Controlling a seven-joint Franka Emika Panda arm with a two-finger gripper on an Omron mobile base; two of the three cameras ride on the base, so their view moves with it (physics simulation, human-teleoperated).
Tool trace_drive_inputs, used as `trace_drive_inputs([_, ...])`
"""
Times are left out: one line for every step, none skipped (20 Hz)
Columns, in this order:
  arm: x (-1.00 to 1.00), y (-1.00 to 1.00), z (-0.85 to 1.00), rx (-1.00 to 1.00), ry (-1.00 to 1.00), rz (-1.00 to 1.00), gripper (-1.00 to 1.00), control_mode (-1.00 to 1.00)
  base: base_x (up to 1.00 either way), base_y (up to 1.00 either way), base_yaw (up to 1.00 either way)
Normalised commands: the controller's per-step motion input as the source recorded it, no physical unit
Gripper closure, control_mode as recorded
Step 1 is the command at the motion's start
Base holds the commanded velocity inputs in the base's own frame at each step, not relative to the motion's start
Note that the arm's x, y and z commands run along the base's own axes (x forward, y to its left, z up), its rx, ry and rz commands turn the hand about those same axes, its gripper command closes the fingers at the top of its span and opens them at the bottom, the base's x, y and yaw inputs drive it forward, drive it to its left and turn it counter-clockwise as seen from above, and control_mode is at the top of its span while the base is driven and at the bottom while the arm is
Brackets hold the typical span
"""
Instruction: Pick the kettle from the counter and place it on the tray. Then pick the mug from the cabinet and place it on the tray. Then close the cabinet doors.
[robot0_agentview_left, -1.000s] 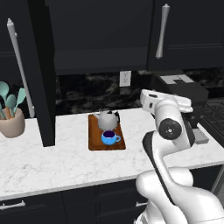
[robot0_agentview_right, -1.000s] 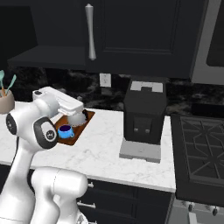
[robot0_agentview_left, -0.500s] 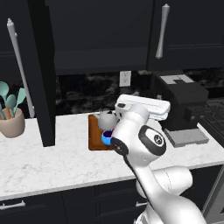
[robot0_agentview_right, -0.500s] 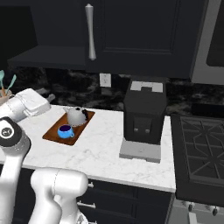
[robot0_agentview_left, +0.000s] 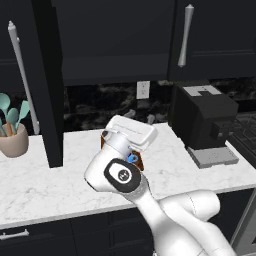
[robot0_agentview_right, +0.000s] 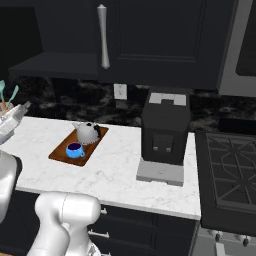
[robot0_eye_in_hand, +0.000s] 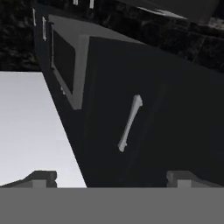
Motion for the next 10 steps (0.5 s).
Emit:
trace_drive_inputs([0.0,0.81,0.06,-0.28,0.0,-0.23,-1.0,-1.0,0.0,0.0,0.0])
trace_drive_inputs([0.0,0.86,0.02,-0.24,0.02,-0.22,-1.0,-1.0,0.0,0.0,0.0])
trace_drive_inputs([0.04,0.92,0.0,-0.21,0.11,-0.17,-1.0,-1.0,0.0,0.0,0.0])
trace_drive_inputs([0.06,0.85,0.0,-0.21,0.12,-0.17,-1.0,-1.0,0.0,0.0,0.0])
trace_drive_inputs([0.16,0.85,0.0,-0.24,0.14,-0.16,-1.0,-1.0,0.0,0.0,0.0])
trace_drive_inputs([0.17,0.99,-0.1,-0.28,0.21,-0.16,-1.0,-1.0,0.0,0.0,0.0])
trace_drive_inputs([0.19,0.91,-0.07,-0.27,0.27,-0.14,-1.0,-1.0,0.0,0.0,0.0])
trace_drive_inputs([0.22,0.74,-0.02,-0.25,0.31,-0.13,-1.0,-1.0,0.0,0.0,0.0])
trace_drive_inputs([0.25,0.77,-0.02,-0.23,0.35,-0.15,-1.0,-1.0,0.0,0.0,0.0])
trace_drive_inputs([0.23,0.9,-0.03,-0.25,0.39,-0.15,-1.0,-1.0,0.0,0.0,0.0])
